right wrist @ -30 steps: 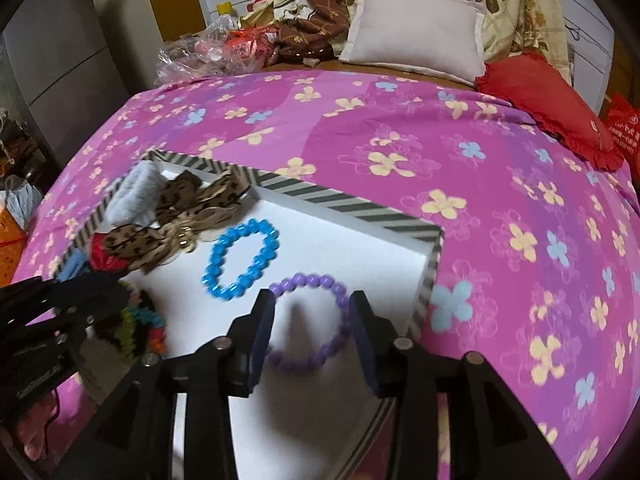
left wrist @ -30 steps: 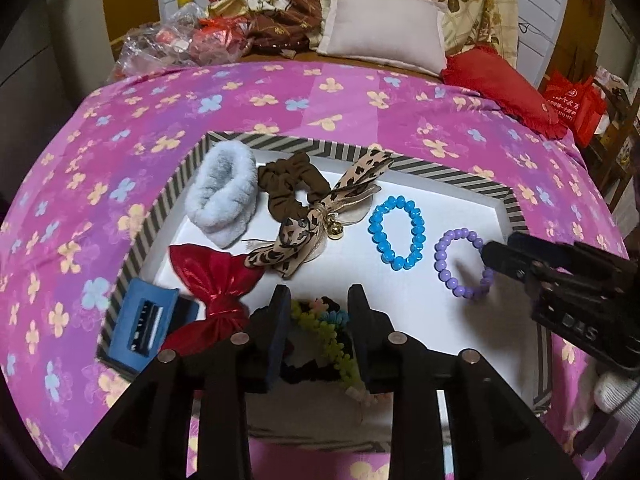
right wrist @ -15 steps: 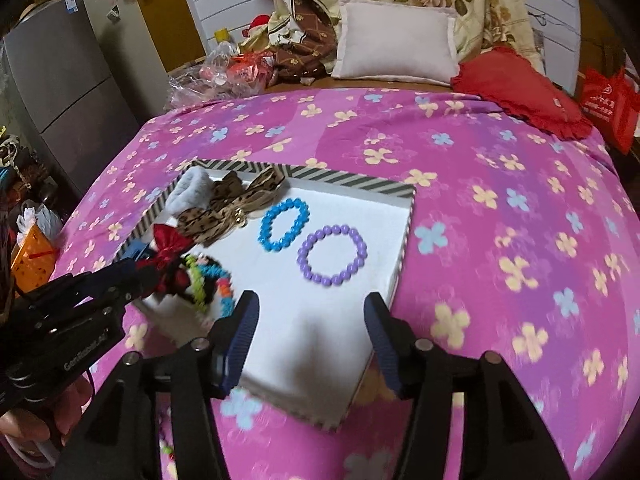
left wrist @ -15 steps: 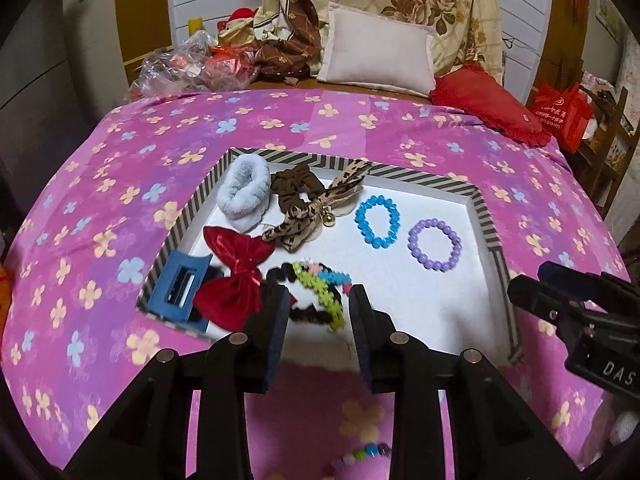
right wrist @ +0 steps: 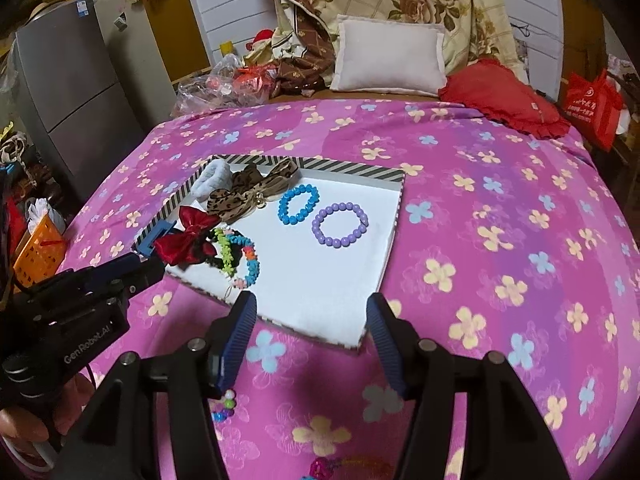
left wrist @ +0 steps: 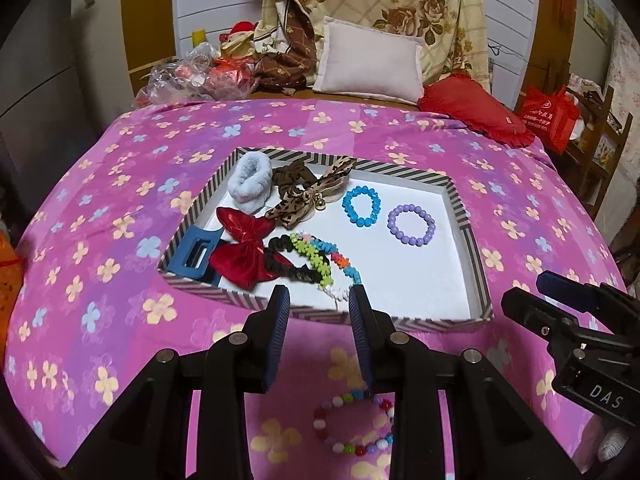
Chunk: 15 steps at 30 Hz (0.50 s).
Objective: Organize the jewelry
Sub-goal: 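Carry both bracelets into the box and open both tools to release them, then move both tools toward the last two bracelets on the bed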
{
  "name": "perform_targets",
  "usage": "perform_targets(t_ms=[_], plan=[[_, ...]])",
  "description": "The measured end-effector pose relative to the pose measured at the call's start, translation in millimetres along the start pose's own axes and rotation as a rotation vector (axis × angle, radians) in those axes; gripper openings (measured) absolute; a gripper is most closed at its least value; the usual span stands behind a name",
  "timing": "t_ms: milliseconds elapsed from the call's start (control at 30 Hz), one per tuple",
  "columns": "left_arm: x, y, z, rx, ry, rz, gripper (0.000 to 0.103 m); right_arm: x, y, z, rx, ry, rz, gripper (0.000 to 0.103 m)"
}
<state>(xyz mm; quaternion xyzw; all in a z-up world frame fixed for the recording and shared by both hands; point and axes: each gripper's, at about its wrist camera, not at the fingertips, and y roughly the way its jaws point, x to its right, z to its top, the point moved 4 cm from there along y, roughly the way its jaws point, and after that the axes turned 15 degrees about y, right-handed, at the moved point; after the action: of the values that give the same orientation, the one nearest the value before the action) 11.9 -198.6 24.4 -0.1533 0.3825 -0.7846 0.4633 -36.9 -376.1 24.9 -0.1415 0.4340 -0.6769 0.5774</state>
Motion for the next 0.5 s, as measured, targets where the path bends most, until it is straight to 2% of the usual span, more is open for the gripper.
perform_targets(t_ms=[500], plan=[[5.2, -19.2, -36.6, -0.002, 0.005, 0.014, 0.038, 16.4, -25.2, -45.5, -0.016, -0.014, -0.044, 0.064]])
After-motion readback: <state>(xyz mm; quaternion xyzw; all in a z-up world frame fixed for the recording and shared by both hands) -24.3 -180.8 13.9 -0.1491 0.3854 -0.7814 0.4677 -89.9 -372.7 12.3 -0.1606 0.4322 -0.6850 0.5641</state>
